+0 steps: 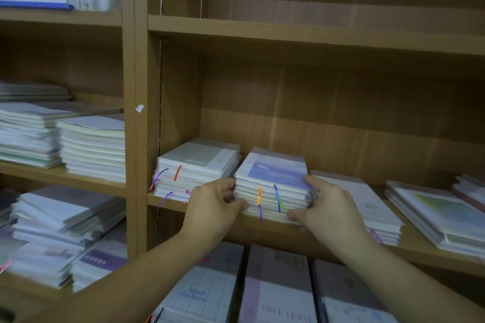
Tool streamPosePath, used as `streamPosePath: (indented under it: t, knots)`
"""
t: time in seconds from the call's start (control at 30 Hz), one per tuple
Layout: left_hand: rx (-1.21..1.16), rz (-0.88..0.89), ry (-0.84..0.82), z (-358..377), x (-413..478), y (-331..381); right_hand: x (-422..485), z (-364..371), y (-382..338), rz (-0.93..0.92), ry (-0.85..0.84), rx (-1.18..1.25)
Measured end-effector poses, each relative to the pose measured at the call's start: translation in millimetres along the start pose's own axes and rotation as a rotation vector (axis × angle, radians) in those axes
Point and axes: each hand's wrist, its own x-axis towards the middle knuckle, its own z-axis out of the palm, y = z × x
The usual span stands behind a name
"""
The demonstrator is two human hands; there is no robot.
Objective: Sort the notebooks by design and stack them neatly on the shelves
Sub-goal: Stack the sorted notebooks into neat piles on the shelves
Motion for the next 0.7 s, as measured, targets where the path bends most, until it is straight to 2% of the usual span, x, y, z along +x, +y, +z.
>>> streamPosePath:
  t: [0.1, 0.3, 0.6, 0.7]
  knots:
    - [0.015, 0.014, 0.016, -1, -1, 0, 1, 2, 8, 0.011, -0.023, 0.03]
    - [-0.112, -0.049, -0.02, -2, -4, 6, 8, -1, 6, 0.099, -0.105, 0.332]
    - [-0.164, -0.115, 0.057, 2, -1, 9, 10, 3, 7, 0.104, -0.064, 0.337]
    - [-0.115, -0.044, 0.034, 3, -2, 4, 6, 4, 6, 0.081, -0.056, 0.31]
